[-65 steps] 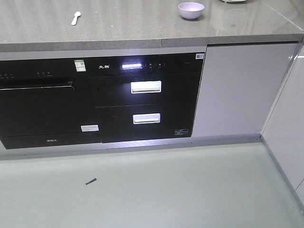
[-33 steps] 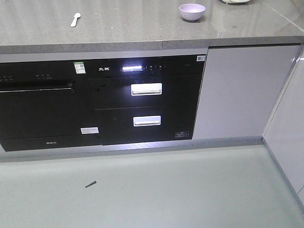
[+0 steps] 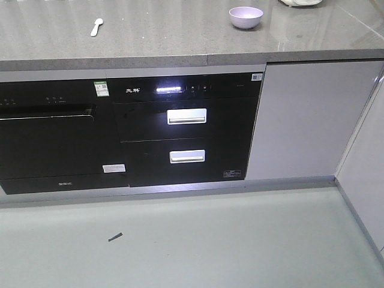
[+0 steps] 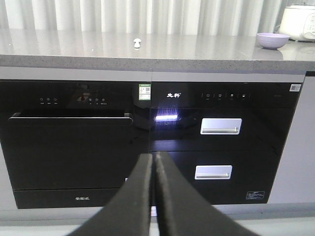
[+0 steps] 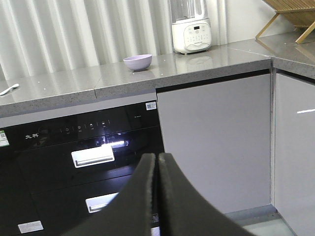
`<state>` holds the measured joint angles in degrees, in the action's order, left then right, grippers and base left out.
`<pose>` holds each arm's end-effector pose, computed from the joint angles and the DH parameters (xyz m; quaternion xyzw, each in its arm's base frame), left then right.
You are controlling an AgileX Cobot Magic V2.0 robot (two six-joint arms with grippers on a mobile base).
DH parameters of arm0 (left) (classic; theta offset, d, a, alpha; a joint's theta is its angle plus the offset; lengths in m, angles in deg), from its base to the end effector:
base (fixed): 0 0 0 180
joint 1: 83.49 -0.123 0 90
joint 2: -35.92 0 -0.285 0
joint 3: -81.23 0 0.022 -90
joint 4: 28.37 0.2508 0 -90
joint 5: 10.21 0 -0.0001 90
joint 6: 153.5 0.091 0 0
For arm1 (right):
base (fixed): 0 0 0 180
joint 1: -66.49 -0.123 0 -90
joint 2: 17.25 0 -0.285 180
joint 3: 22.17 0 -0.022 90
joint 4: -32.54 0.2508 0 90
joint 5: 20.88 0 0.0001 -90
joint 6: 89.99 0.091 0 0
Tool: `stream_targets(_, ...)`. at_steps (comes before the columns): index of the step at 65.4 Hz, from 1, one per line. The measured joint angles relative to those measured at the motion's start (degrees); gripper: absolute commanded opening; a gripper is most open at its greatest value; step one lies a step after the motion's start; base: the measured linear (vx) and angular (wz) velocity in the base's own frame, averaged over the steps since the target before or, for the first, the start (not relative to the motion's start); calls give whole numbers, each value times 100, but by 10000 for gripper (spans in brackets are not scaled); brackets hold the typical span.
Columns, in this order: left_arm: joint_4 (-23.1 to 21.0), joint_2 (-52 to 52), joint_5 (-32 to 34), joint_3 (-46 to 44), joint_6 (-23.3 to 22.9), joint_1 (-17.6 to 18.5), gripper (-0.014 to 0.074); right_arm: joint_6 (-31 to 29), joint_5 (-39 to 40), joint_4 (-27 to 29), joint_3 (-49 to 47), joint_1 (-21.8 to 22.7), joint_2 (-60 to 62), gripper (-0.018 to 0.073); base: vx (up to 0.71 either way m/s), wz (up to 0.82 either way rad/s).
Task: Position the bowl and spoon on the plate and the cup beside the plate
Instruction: 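Drive the base closer to the counter holding the spoon and bowl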
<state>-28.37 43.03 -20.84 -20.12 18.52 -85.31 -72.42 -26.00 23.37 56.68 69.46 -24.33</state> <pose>0.0561 0.0018 0.1885 -0.0637 0.7427 -0.0358 0.6656 0.0566 -0.0042 0.1962 0.0758 0.7091 0.0284 0.7004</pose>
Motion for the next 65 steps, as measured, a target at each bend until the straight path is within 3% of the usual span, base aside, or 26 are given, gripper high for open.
stream_targets(65,0,0,0,0,0,0,-6,0,0,0,0,0,0,15,7,1)
